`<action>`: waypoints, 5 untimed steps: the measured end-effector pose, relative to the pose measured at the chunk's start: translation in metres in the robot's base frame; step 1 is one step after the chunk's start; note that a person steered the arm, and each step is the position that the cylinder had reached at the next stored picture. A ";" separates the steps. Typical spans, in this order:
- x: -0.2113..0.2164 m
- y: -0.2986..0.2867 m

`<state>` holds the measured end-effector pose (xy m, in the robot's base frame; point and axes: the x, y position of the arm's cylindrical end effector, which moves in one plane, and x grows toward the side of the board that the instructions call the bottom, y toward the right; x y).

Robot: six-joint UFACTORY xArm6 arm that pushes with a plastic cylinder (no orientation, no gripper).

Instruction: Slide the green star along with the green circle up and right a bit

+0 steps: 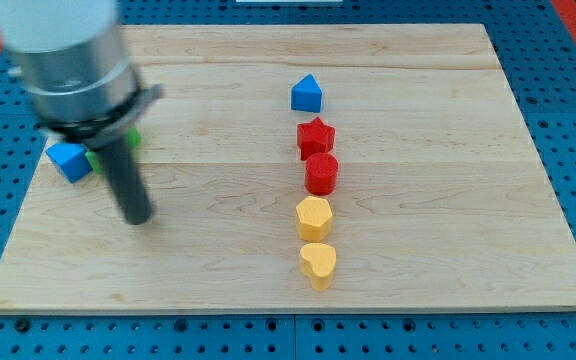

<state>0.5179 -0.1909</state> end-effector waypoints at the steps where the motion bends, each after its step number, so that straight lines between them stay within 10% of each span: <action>1: 0.000 -0.034; 5: -0.118 -0.034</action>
<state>0.4003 -0.2252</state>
